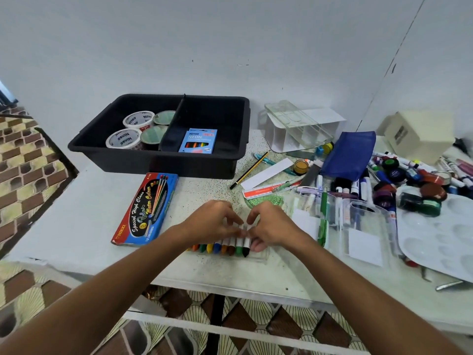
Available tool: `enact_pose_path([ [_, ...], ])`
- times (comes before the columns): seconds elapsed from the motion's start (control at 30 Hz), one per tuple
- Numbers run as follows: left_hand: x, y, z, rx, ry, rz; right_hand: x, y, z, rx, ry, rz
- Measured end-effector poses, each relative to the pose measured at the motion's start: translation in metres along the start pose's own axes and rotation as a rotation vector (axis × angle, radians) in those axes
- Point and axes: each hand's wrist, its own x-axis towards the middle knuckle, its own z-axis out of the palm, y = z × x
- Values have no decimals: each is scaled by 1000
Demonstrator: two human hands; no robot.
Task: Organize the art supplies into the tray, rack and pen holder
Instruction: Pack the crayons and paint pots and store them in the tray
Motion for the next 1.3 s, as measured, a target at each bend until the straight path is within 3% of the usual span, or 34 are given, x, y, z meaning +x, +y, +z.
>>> enact_pose_path([
  [0.2, -11, -4, -6, 41, -12, 174, 0, 0, -1, 22, 29, -23],
  [0.63, -24, -4, -4, 234, -71, 315, 4, 1, 3, -88, 65, -94],
  [0.97, -4, -10, -11, 120, -131, 59, 8, -7, 6, -283, 132, -273],
  [1.3, 4, -14, -15, 79, -236, -23, -3, 2, -26, -168, 151, -459],
])
